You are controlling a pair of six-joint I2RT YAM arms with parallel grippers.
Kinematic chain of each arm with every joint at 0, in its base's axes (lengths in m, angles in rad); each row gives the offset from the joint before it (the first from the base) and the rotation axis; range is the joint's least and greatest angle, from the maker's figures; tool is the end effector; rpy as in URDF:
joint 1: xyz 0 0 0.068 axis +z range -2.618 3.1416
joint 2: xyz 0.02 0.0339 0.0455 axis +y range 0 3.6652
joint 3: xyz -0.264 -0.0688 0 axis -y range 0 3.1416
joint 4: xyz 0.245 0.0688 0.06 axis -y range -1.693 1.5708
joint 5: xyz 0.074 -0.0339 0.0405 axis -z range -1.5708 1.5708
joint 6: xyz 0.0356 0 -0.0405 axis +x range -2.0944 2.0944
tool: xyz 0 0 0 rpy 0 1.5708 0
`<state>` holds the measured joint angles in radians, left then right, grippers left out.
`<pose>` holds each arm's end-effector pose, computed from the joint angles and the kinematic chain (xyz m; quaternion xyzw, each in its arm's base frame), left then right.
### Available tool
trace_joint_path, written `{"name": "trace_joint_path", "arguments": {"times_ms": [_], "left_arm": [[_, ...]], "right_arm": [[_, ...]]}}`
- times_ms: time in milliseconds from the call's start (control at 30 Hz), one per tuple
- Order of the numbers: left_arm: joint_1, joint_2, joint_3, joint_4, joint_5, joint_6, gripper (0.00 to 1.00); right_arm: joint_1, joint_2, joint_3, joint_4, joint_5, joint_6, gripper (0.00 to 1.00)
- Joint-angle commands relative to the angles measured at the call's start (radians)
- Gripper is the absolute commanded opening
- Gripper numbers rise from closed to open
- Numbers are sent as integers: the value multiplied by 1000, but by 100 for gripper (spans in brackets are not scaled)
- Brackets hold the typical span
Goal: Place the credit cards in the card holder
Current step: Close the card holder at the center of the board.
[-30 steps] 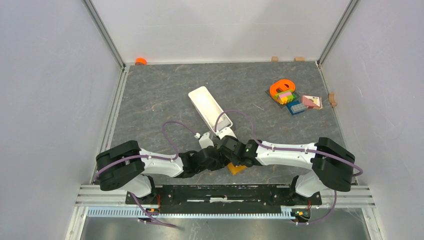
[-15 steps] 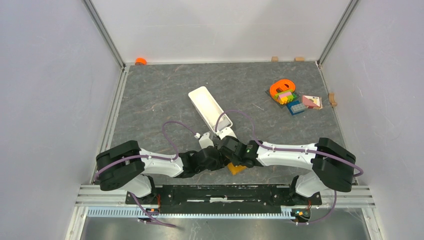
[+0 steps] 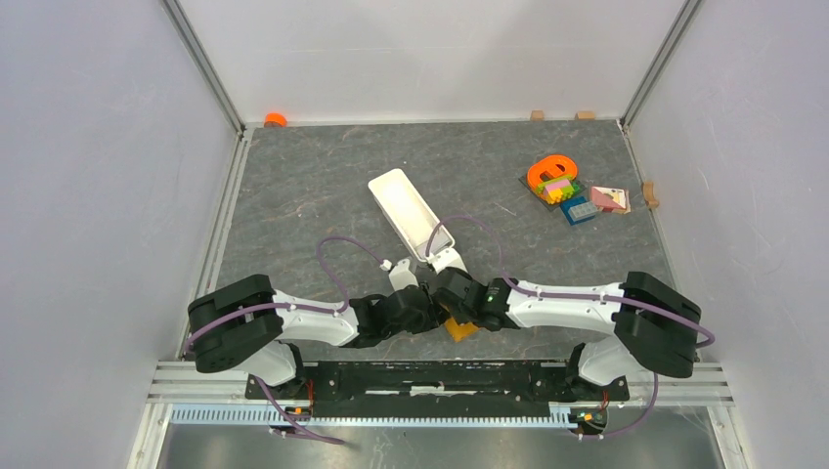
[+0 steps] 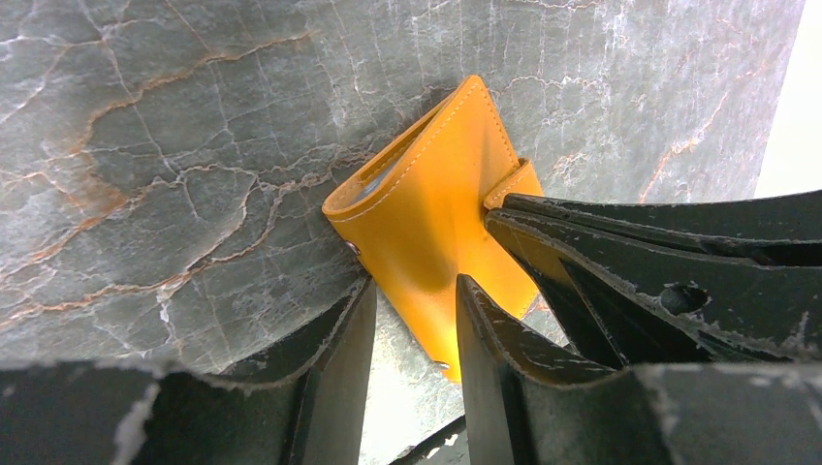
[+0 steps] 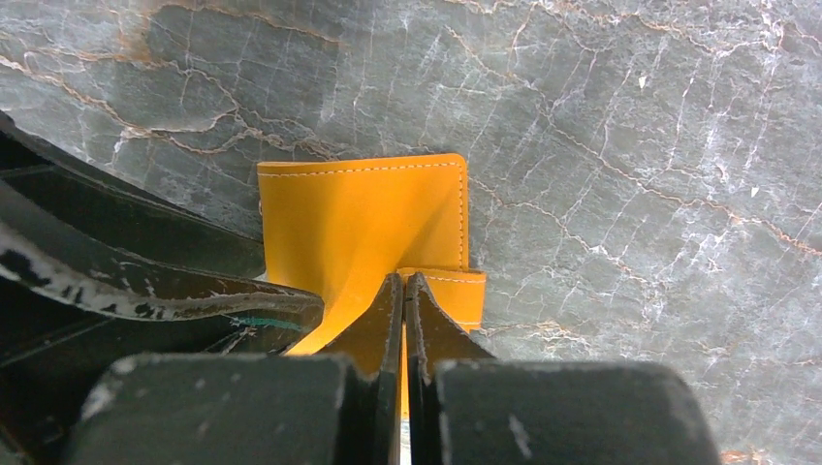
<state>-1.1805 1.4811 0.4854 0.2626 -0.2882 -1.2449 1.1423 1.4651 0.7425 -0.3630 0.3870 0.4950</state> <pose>0.1084 -0.2369 0.1311 -0.0875 0.9017 -0.3310 0.2639 0.1225 0.2359 0.1644 -0.2592 0.9178 0.0446 0.2974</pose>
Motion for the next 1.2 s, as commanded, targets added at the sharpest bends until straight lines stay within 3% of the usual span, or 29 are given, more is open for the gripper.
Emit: {"name": "trace_joint_path", "arguments": {"times_ms": [0,967,1167], "left_arm": [[-5,33,-22,-154,-44,12,44],[-7,7,-20,-186,-57,13,44],[-3,-55,4,-224,-88,86,53]], "right_arm": [[21,50,-91,-10,-138,105,0],[137,-7,-350,44,-17,415,0],[117,-52,-223,-24,77,320,0]]}}
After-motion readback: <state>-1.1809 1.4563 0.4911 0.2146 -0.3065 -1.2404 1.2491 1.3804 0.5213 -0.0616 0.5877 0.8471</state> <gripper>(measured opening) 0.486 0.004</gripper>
